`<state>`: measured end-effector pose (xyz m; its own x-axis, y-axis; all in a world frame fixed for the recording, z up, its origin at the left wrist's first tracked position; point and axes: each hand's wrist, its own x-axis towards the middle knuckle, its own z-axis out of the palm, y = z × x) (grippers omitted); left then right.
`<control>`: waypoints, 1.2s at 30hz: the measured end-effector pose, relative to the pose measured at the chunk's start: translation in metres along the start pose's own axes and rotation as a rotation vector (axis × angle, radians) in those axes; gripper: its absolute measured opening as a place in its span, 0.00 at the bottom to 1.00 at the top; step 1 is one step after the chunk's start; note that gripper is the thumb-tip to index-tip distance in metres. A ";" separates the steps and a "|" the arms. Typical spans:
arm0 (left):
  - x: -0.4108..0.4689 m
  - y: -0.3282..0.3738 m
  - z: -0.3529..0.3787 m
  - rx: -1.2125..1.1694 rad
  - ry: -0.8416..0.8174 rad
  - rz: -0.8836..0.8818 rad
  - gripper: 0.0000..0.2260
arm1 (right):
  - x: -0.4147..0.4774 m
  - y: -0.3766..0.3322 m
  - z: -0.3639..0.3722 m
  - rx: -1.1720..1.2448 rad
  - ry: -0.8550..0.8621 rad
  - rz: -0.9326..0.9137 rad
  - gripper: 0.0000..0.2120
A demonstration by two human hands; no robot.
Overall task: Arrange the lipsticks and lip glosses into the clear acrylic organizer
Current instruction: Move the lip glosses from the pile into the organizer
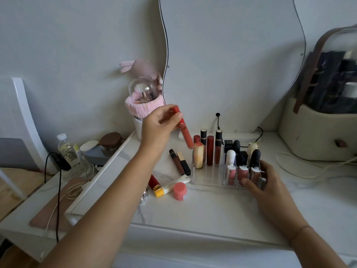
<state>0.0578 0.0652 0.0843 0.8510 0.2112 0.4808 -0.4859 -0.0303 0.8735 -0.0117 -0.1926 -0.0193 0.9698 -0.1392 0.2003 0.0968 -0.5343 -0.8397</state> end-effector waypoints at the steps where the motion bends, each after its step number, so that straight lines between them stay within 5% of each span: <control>1: -0.004 0.004 0.010 0.008 -0.028 0.020 0.09 | -0.001 -0.001 0.000 0.005 0.002 0.002 0.29; 5: -0.021 -0.004 0.040 0.122 -0.115 0.043 0.11 | -0.001 -0.002 -0.001 0.011 0.000 0.016 0.30; 16: -0.038 -0.038 0.049 0.451 -0.037 0.000 0.10 | 0.000 -0.002 -0.001 -0.005 0.000 0.015 0.30; 36: -0.038 -0.036 0.055 0.547 0.021 0.100 0.13 | 0.000 -0.003 -0.001 -0.003 -0.009 0.030 0.29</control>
<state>0.0536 0.0041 0.0386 0.7991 0.2003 0.5669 -0.3854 -0.5531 0.7386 -0.0127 -0.1920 -0.0162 0.9742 -0.1476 0.1708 0.0672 -0.5328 -0.8436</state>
